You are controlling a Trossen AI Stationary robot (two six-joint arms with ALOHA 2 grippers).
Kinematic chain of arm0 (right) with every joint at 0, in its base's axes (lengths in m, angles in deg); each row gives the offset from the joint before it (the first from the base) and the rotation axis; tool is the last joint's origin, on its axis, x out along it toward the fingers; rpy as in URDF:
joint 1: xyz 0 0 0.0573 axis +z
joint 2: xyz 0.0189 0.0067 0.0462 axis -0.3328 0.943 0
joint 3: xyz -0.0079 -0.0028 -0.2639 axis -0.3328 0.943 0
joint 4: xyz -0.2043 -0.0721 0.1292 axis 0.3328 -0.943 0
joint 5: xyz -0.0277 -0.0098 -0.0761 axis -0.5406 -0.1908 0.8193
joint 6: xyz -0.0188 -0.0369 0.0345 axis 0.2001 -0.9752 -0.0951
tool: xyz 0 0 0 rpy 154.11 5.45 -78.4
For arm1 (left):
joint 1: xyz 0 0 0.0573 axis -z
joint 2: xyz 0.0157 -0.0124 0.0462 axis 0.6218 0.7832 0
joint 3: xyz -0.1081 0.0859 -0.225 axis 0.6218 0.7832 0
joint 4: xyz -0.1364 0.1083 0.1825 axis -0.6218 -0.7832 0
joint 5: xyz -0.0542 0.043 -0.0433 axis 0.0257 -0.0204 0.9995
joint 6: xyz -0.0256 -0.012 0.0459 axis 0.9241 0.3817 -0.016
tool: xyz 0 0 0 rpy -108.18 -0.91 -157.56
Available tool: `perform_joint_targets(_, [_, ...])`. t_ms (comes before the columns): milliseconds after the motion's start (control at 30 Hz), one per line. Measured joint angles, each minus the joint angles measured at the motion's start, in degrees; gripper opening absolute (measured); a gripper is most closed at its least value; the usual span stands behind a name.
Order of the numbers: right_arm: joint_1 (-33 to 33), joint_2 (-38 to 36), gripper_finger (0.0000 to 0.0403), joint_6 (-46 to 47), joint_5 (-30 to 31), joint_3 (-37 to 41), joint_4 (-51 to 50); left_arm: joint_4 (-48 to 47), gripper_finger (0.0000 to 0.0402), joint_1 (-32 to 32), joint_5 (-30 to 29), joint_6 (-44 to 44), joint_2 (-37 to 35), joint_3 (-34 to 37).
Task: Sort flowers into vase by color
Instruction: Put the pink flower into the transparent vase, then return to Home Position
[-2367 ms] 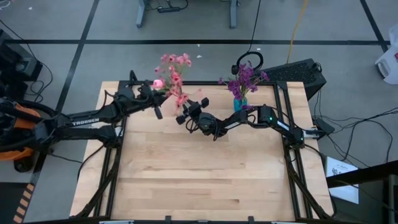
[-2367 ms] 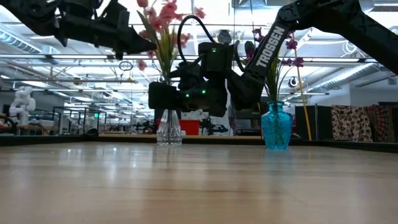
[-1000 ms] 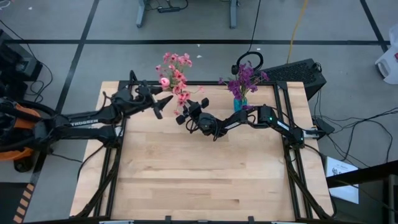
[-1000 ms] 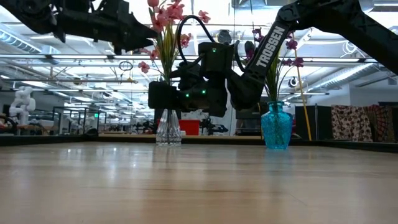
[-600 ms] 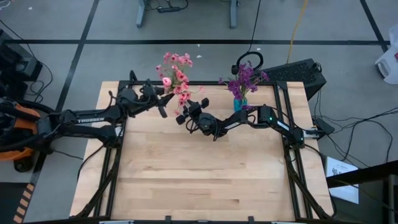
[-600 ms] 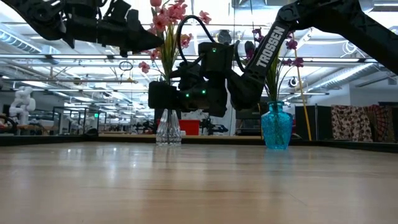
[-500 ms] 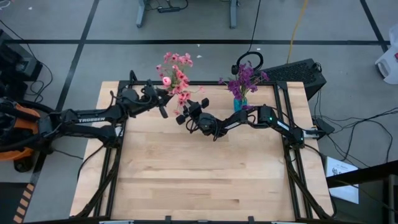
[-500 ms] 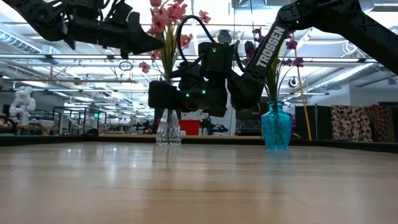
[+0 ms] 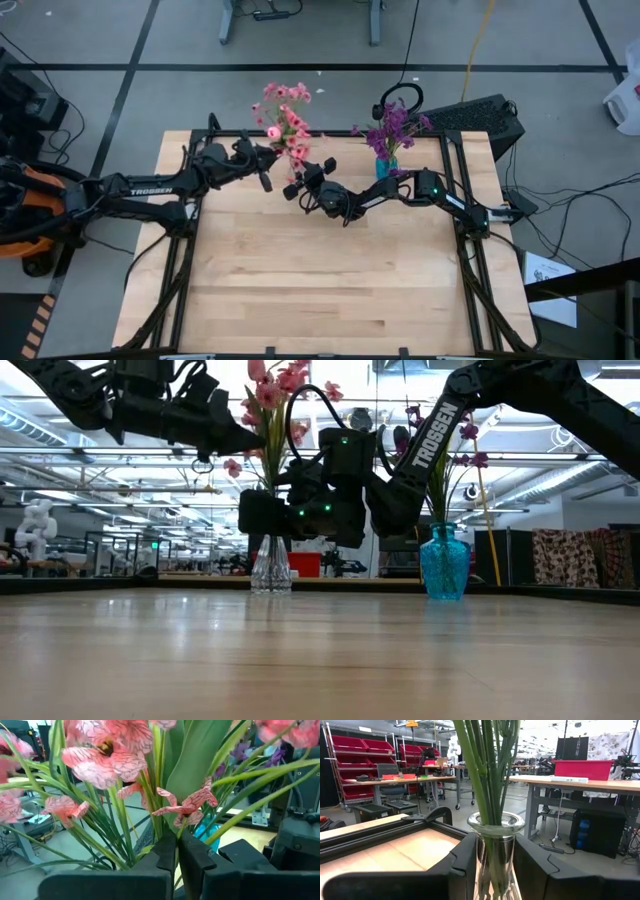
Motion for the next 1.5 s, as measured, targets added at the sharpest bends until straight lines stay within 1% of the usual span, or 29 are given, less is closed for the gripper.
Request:
perform_joint_targets(267, [0.0,0.0,0.0095,0.0,0.0,0.0,0.0,-1.9,0.0020,0.0,0.0,0.1,0.0,0.0])
perform_joint_targets(367, [0.0,0.0,0.0095,0.0,0.0,0.0,0.0,-1.9,0.0031,0.0,0.0,0.2,0.0,0.0])
perform_joint_targets(467, [0.0,0.0,0.0095,0.0,0.0,0.0,0.0,-2.6,0.0066,0.0,0.0,0.2,0.0,0.0])
perform_joint_targets(633, [0.0,0.0,0.0095,-0.1,0.0,0.0,0.0,-7.2,0.0162,0.0,-0.7,0.7,-0.9,0.0])
perform_joint_targets(767, [0.0,0.0,0.0096,-0.4,-0.1,0.0,0.0,-12.6,0.0229,0.1,-0.8,1.7,-4.8,0.0])
perform_joint_targets(867, [0.1,0.0,0.0096,-0.4,-0.1,0.0,0.0,-17.4,0.0252,0.7,-0.8,2.8,-9.9,0.0])
perform_joint_targets(1000, [0.2,0.0,0.0103,-0.5,-0.1,0.0,0.0,-23.4,0.0255,0.8,-0.8,3.1,-17.6,0.0])
perform_joint_targets(1133, [0.3,0.1,0.0134,0.5,-0.2,0.0,-0.5,-28.9,0.0255,0.8,-1.2,3.2,-23.9,0.0])
perform_joint_targets(1333, [0.6,0.2,0.0211,1.3,0.4,0.1,-1.2,-35.3,0.0255,0.8,-1.5,4.2,-29.7,0.0])
perform_joint_targets(1433, [1.4,0.2,0.0247,0.2,3.0,0.1,-1.6,-38.5,0.0255,0.8,-1.0,4.2,-31.5,0.1])
perform_joint_targets(1500, [2.4,0.2,0.0266,-1.3,4.9,0.1,-1.6,-38.4,0.0255,0.8,0.2,4.4,-32.5,1.4])
